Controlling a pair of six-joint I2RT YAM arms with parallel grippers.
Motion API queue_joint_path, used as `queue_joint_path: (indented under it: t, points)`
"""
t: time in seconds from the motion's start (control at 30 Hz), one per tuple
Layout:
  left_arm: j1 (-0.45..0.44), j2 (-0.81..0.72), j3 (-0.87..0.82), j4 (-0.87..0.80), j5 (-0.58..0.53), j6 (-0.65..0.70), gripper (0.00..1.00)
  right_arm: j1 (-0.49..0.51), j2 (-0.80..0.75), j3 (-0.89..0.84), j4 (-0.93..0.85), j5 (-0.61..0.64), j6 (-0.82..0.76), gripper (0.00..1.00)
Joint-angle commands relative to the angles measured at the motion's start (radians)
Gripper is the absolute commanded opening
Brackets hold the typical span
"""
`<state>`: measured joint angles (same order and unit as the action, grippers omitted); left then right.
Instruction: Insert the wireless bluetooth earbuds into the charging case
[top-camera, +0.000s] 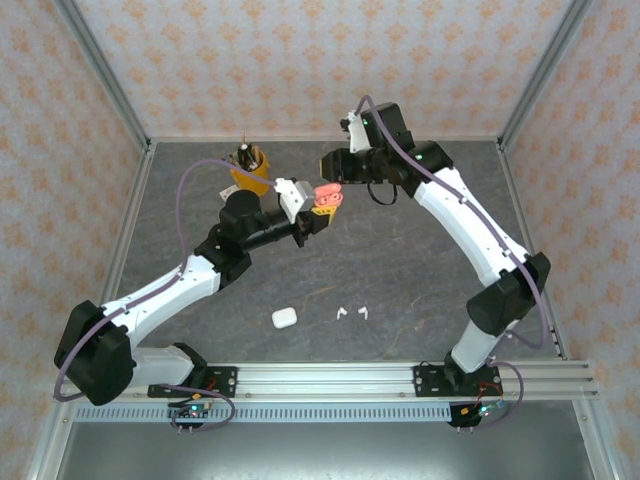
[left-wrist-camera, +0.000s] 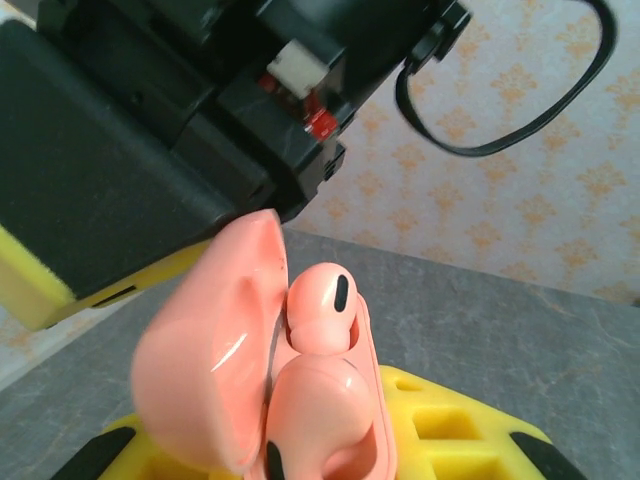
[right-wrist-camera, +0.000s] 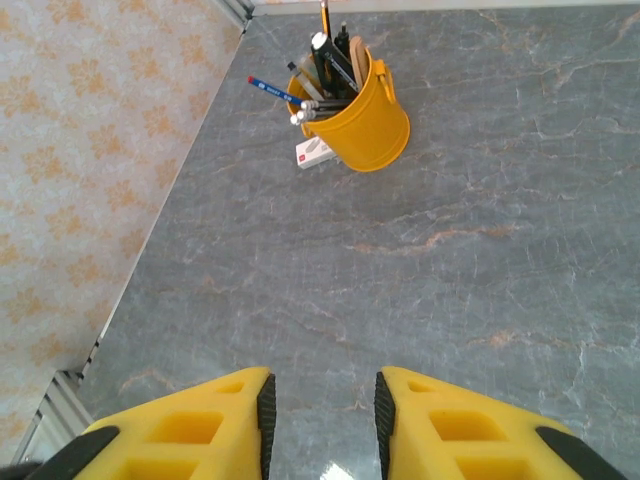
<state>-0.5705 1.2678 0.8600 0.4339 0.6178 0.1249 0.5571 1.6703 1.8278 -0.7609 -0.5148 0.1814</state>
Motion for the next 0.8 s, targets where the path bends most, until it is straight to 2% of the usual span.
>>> queue_joint_path:
  t: [0.0,0.17,0.33,0.4,0.53,0.77]
  points:
    - [0.001,0.019,0.059,0.013,-0.016,0.009,0.00,0.035,-0.109,-0.073,-0.023,-0.040,-0.037,0.33]
    - [0.000,0.040,0.072,0.020,-0.026,0.000,0.00,0.042,-0.210,-0.170,0.007,0.029,-0.018,0.33]
    - [0.000,0.068,0.083,0.022,-0.037,-0.031,0.00,-0.016,-0.264,-0.221,0.043,0.317,0.130,0.35]
    - [0.000,0.092,0.092,0.006,-0.053,-0.043,0.00,-0.055,-0.278,-0.250,0.051,0.386,0.191,0.35]
    - [0.001,0.188,0.140,-0.080,-0.076,-0.077,0.00,-0.129,-0.316,-0.360,0.113,0.388,0.284,0.35]
    - [0.001,0.477,0.340,-0.273,-0.083,-0.220,0.00,-0.141,-0.347,-0.522,0.177,0.421,0.329,0.35]
